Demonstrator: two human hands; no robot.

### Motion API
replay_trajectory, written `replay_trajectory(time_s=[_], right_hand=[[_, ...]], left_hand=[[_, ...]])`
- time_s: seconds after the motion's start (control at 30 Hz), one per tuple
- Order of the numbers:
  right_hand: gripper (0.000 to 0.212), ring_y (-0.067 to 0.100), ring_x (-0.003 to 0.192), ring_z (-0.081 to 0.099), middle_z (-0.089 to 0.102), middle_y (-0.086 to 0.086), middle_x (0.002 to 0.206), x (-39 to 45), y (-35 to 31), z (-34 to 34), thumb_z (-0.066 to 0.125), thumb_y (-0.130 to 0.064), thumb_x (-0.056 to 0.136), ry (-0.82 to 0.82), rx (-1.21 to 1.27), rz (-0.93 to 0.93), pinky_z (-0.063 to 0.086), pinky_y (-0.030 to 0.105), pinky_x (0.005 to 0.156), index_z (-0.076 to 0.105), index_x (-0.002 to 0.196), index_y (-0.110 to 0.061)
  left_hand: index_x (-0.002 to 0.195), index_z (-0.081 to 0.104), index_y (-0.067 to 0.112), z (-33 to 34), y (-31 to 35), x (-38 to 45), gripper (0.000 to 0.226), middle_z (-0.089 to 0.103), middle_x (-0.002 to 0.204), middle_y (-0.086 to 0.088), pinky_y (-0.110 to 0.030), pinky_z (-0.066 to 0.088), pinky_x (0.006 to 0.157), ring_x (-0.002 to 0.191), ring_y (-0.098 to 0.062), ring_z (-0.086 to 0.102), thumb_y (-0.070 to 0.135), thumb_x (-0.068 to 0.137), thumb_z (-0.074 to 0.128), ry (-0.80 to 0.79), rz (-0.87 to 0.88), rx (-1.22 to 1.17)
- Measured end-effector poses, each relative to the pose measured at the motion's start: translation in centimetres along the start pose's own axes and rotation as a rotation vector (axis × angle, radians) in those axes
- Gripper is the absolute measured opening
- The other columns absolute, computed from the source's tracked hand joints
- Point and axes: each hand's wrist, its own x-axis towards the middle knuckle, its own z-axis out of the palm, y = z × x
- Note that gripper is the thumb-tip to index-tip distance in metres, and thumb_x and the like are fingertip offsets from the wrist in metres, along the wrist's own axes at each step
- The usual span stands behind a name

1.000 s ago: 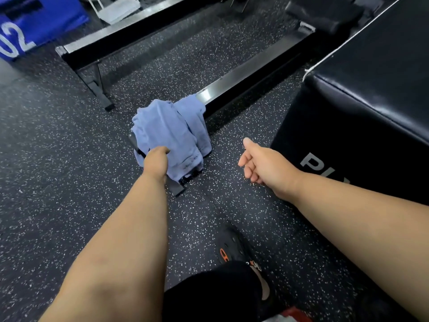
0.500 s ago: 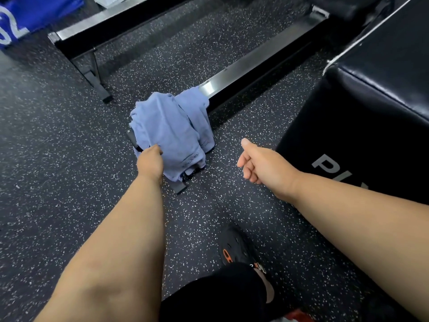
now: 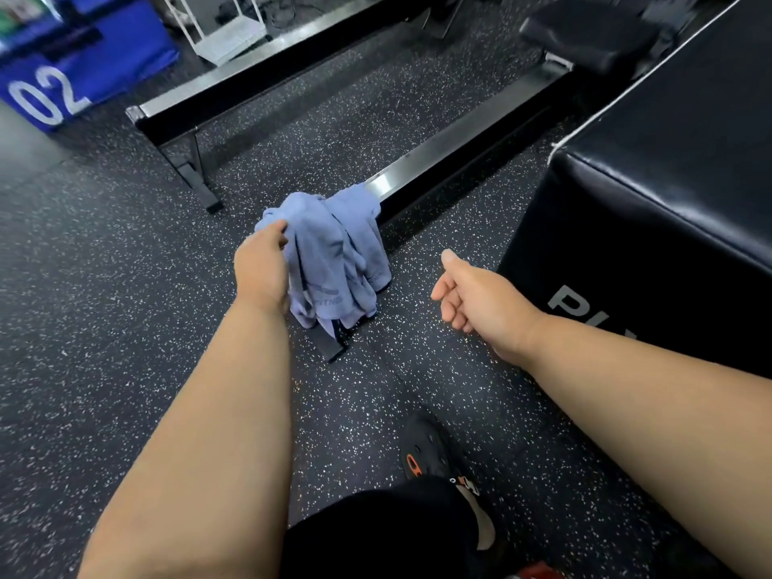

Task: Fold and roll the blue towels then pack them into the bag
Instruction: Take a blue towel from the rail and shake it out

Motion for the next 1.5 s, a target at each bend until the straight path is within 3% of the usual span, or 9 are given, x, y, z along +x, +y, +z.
replay_trajectory(time_s=[0.1, 0.23, 0.33, 0.5, 0.67, 0.97, 1.07, 1.33, 1.5], right_hand=[[0.062, 0.017, 0.066, 0.053, 0.062, 0.002, 0.07, -1.7, -0.7, -0.8, 0.034, -0.065, 0.106, 0.017, 0.013, -0.018, 0.043, 0.036, 0.075, 0.067, 0.094, -0.014], [0.06, 0.017, 0.066, 0.053, 0.061, 0.002, 0.071, -3.3, -0.8, -1.5, 0.034, -0.064, 0.107, 0.02, 0.029, -0.037, 0.043, 0.035, 0.074, 0.067, 0.095, -0.015], [0.06, 0.016, 0.066, 0.053, 0.062, 0.001, 0.071, -3.0, -0.1, -1.5, 0.034, -0.065, 0.106, 0.003, 0.013, -0.029, 0.044, 0.036, 0.075, 0.067, 0.095, -0.016], [0.06, 0.015, 0.065, 0.054, 0.062, 0.001, 0.071, -1.0, 1.2, -1.3, 0.035, -0.064, 0.106, 0.006, 0.006, 0.008, 0.043, 0.036, 0.076, 0.067, 0.095, -0.015], [0.059, 0.016, 0.065, 0.055, 0.063, 0.001, 0.07, 1.6, 1.6, -1.6, 0.035, -0.064, 0.106, 0.003, -0.004, 0.011, 0.044, 0.038, 0.076, 0.067, 0.093, -0.016], [0.06, 0.016, 0.067, 0.056, 0.064, -0.002, 0.071, 4.1, 2.1, -0.9, 0.034, -0.067, 0.104, -0.025, -0.018, 0.031, 0.045, 0.039, 0.079, 0.066, 0.094, -0.017], [0.061, 0.016, 0.067, 0.056, 0.064, -0.001, 0.071, 3.8, 2.0, -0.6, 0.034, -0.067, 0.105, -0.014, 0.0, 0.022, 0.046, 0.038, 0.079, 0.067, 0.095, -0.016], [0.061, 0.017, 0.066, 0.054, 0.062, 0.001, 0.071, 0.8, 0.6, -0.7, 0.034, -0.064, 0.107, 0.007, 0.05, -0.012, 0.043, 0.036, 0.074, 0.067, 0.095, -0.014], [0.058, 0.016, 0.065, 0.052, 0.061, 0.001, 0.07, -1.5, -1.3, -1.6, 0.036, -0.064, 0.107, 0.034, 0.097, -0.053, 0.042, 0.035, 0.072, 0.066, 0.093, -0.016]], left_hand=[[0.077, 0.065, 0.014, 0.7, 2.4, -2.0, 0.02, 0.06, 0.073, -0.001, -0.032, 0.046, 0.066, 0.069, -0.018, 0.054, 0.029, 0.084, 0.075, -0.041, -0.043, -0.167], [0.077, 0.056, 0.016, 1.9, 1.9, -4.0, 0.011, 0.05, 0.075, -0.005, -0.035, 0.039, 0.063, 0.067, -0.016, 0.047, 0.017, 0.084, 0.064, -0.096, -0.121, -0.058], [0.063, 0.034, 0.024, 3.0, -0.8, -3.7, 0.035, 0.033, 0.07, 0.0, -0.039, 0.023, 0.068, 0.068, -0.02, 0.026, 0.008, 0.087, 0.054, -0.162, -0.061, 0.189], [0.068, 0.051, 0.027, 4.5, -3.0, -1.8, 0.019, 0.047, 0.074, -0.001, -0.044, 0.042, 0.07, 0.075, -0.027, 0.044, 0.021, 0.085, 0.057, -0.131, -0.214, 0.243], [0.082, 0.044, 0.025, 6.0, -4.0, 1.1, 0.01, 0.036, 0.085, -0.005, -0.039, 0.014, 0.065, 0.077, -0.025, 0.025, 0.024, 0.08, 0.054, -0.092, -0.279, 0.128], [0.075, 0.05, 0.02, 5.8, -4.6, 3.0, 0.015, 0.044, 0.073, -0.001, -0.041, 0.038, 0.063, 0.082, -0.025, 0.042, 0.026, 0.089, 0.055, 0.041, -0.26, 0.052], [0.086, 0.062, 0.026, 5.5, -2.1, 2.6, 0.015, 0.064, 0.094, 0.001, -0.047, 0.056, 0.089, 0.093, -0.023, 0.06, 0.037, 0.096, 0.058, -0.007, -0.149, 0.007], [0.082, 0.036, 0.006, 4.2, 8.1, -0.9, 0.036, 0.027, 0.09, -0.007, -0.041, 0.023, 0.078, 0.087, -0.032, 0.029, 0.022, 0.075, 0.067, -0.071, 0.052, -0.329], [0.095, 0.079, 0.015, 3.9, 12.1, -6.1, 0.03, 0.051, 0.095, -0.004, -0.024, 0.041, 0.072, 0.073, -0.015, 0.044, 0.027, 0.07, 0.067, -0.148, 0.089, -0.406]])
